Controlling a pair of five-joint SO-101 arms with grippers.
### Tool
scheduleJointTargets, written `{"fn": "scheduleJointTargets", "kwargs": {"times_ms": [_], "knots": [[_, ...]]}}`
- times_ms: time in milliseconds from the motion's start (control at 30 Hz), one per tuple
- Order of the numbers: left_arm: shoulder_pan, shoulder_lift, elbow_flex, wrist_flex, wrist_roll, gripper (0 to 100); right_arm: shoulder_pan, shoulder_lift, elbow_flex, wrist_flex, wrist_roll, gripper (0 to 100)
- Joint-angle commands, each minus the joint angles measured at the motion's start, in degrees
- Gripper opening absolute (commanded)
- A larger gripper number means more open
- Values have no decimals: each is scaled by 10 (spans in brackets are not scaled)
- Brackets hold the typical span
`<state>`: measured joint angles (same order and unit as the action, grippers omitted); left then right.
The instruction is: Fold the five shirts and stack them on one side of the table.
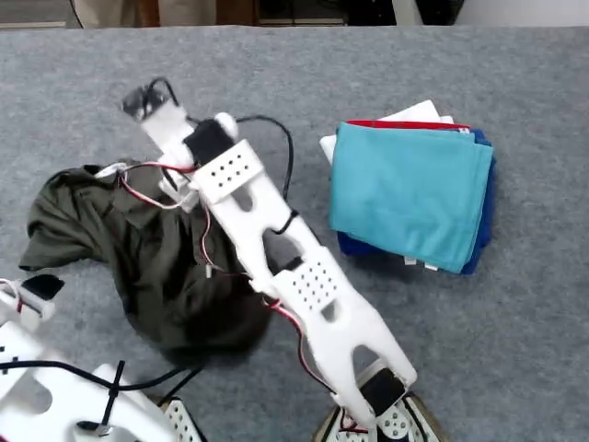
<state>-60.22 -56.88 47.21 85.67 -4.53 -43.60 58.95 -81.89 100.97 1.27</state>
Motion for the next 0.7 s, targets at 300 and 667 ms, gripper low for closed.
{"fn": "scheduleJointTargets", "kwargs": {"times_ms": [300, 667], "knots": [[-111, -3, 65, -150, -7, 359, -53, -316, -3, -81, -113, 2], [-62, 0, 116, -164, -32, 359, -38, -299, 37, -120, -133, 2]]}}
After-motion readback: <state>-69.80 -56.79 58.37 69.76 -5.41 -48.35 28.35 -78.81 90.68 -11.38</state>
